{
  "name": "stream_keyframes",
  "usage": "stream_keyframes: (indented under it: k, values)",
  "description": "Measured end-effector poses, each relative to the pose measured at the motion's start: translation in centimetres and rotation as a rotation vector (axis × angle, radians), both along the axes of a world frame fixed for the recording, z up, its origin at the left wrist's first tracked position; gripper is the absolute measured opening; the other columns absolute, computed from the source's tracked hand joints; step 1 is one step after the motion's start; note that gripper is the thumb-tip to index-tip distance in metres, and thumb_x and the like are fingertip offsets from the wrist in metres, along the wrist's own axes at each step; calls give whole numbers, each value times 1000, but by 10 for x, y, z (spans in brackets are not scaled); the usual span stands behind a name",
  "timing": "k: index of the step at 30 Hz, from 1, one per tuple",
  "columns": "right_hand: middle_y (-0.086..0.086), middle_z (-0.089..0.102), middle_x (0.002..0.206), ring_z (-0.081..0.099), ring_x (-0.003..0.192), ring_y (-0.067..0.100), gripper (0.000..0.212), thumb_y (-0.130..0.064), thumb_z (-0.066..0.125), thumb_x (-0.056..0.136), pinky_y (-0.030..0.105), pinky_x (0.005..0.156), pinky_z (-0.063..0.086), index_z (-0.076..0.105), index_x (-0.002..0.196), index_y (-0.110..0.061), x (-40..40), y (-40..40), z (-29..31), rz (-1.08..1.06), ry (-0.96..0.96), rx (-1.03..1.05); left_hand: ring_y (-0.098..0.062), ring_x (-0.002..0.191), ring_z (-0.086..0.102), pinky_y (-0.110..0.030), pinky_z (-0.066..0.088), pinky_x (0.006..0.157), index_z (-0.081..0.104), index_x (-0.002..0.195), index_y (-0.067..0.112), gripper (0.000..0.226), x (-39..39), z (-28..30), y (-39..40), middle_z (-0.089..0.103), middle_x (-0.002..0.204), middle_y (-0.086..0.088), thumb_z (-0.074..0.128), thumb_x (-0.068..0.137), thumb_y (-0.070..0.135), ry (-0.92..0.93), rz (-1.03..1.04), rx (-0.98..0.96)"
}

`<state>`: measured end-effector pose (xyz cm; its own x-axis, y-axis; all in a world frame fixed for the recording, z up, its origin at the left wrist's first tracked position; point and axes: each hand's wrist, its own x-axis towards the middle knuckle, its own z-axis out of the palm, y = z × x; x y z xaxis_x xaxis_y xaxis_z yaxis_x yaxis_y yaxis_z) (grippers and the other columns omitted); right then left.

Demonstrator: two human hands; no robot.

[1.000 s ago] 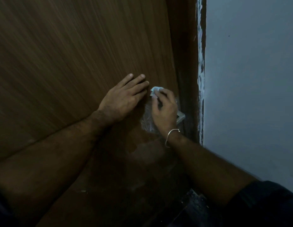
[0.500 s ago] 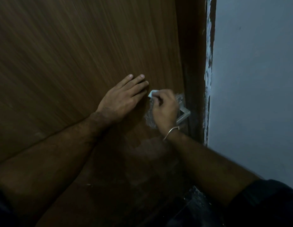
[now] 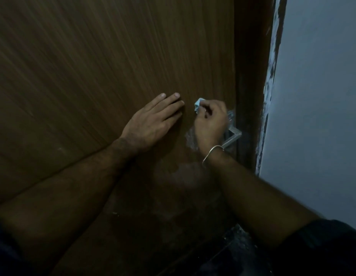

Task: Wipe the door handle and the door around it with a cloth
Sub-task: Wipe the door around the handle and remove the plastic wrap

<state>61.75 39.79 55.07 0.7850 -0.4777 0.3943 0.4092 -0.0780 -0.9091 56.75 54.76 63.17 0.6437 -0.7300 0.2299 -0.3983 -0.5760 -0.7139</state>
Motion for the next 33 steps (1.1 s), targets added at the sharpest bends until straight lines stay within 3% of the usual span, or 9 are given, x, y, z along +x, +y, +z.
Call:
stream_keyframes:
  k: [4,7,13,16,18,23,27,30,33]
  values:
    - [4,61,106,58,98,10,17,0,64,85,12,84,47,72,96,-9,-26,12,-33,178,-123,-271,-35,143,30,-47,20,118,54,134,4,52,-1,0,1,42,149,-19,70,84,7,12,-31,-40]
    - [9,62,107,60,96,14,16,1,64,84,3,80,44,72,96,-7,-5,-4,-27,37,23,-87,-35,144,28,-48,18,118,53,134,5,53,-1,0,2,40,150,-18,70,83,7,20,-21,-32]
    - [-2,59,109,56,98,5,17,-7,63,86,11,82,47,70,100,-16,-27,24,-38,148,-136,-289,-35,144,28,-48,19,119,54,133,1,45,1,-3,2,41,149,-19,62,89,7,12,-51,-48]
    - [8,64,102,61,92,15,15,4,65,82,3,77,43,72,90,-6,-22,13,-52,97,-21,-129,-35,144,27,-48,19,119,54,132,2,48,0,-2,4,40,150,-19,66,86,6,16,-44,-36]
    - [2,62,104,59,92,3,17,2,66,83,7,78,48,71,93,-11,-11,9,-40,33,30,-22,-35,144,27,-48,19,118,54,132,3,52,0,-2,2,40,150,-19,70,82,5,6,-46,-22]
    - [-3,62,103,56,93,-2,17,-1,66,82,6,78,46,72,93,-14,-31,34,-65,126,-92,-195,-36,142,32,-49,22,117,58,128,1,43,1,-5,2,45,146,-19,66,86,5,-17,-69,-55]
    - [2,64,97,63,87,5,19,7,67,77,8,74,50,73,86,-9,-27,31,-94,-14,155,47,-35,141,33,-50,25,117,60,128,3,46,-1,-5,2,46,146,-18,71,84,4,-18,-55,-28]
    - [-10,58,98,61,89,-5,21,4,68,78,9,75,52,73,91,-13,-25,43,-80,10,80,93,-35,143,29,-50,21,118,58,130,2,44,-1,-4,3,42,148,-19,66,86,5,-14,-47,-25]
    - [-8,58,102,64,94,6,20,3,68,81,12,78,54,72,96,-9,-38,53,-89,119,43,76,-35,145,24,-50,18,119,55,132,2,44,-1,-5,3,39,151,-19,60,88,6,13,-32,-22]
